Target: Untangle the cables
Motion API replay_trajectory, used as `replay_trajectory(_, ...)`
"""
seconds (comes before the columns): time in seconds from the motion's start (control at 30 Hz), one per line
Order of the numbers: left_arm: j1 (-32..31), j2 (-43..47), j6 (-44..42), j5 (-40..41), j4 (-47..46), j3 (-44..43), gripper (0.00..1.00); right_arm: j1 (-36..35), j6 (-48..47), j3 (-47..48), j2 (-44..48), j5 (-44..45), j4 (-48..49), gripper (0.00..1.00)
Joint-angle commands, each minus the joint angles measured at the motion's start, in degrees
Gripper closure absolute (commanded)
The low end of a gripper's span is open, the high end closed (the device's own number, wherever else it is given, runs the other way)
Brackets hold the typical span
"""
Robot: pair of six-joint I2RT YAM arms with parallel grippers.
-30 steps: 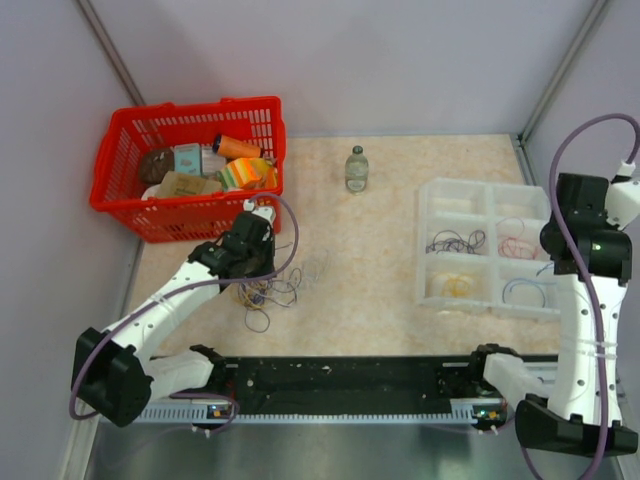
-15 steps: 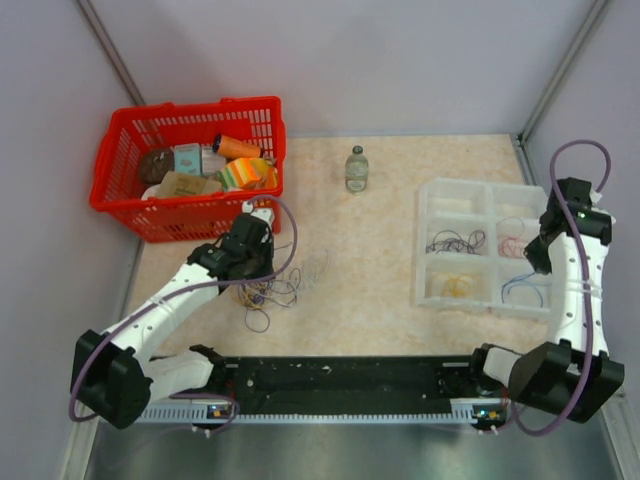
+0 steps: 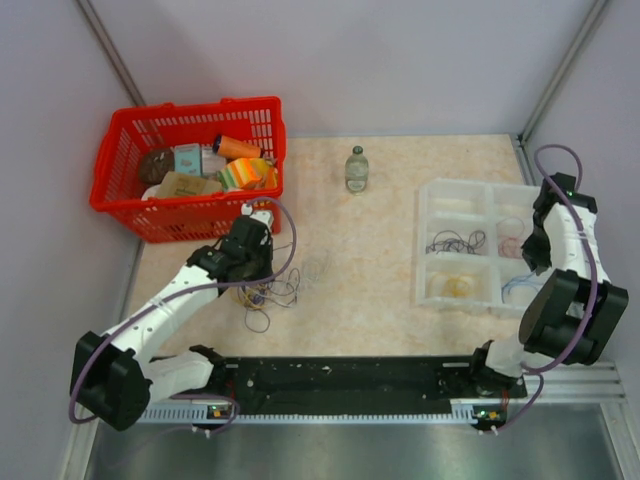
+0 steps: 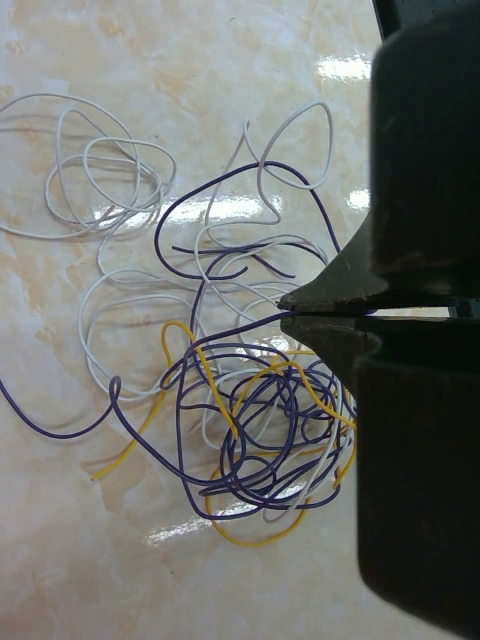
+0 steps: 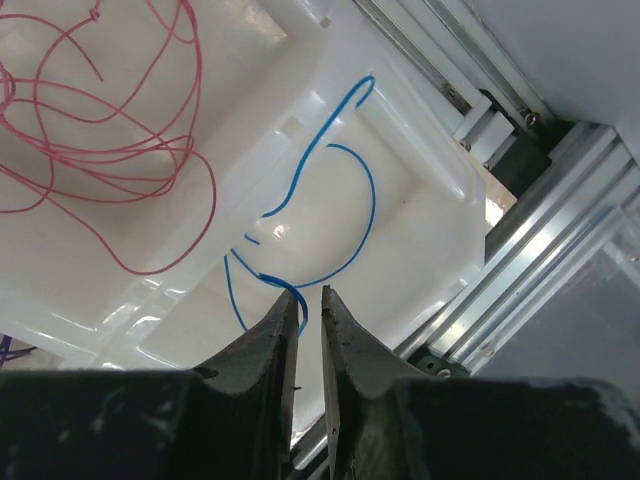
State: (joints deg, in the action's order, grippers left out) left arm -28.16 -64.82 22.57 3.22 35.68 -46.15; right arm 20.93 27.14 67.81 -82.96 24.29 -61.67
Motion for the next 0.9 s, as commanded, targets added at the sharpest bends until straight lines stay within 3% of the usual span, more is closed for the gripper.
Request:
replay_trajectory(0.0, 0.48, 1.62, 0.20, -1.20, -2.72, 0.62, 1.00, 0.61, -4.90, 5.39, -2.11, -2.33, 0.69, 0.77)
replay_trajectory(0.17, 0.48, -0.22, -0.59, -2.96, -0.53, -2.01, 1.00, 0.61, -5.25, 3.56, 4.53, -3.02, -3.98, 0.29)
replay_trajectory(0.23, 0.39, -0.57, -1.03, -5.14, 0.44, -3.41, 1.00, 0.61, -6.83, 3.82, 8.58, -3.11, -4.60, 0.15)
replay_trajectory(0.37, 0.39, 0.74, -0.16, -8.05, 0.01, -3.42, 0.95, -5.26, -5.26, 7.32, 11.15, -4.25, -6.71, 0.15)
replay_trajectory(0.47, 0.48, 0.92, 1.33, -10.95, 0.26, -4.38, 0.93, -15.27, -4.55, 11.72, 10.54, -4.60, -6.10, 0.15)
replay_trajectory(0.53, 0.39, 0.48, 3.09, -13.84, 1.05, -5.35, 0.93, -22.73, -4.72, 13.57, 9.31, -10.45, -3.38, 0.15)
replay_trajectory(0.67, 0.30, -0.05, 5.03, -18.16, 1.93, -6.67, 0.97, -35.05, -5.60, 8.76, 7.20, -34.09, 12.22, 0.20)
replay_trajectory(0.87, 0.39, 1.71, 6.17, -18.43, 7.20, -12.29, 0.99, -57.11, -7.36, -1.27, 4.56, -46.34, 40.45, 0.21)
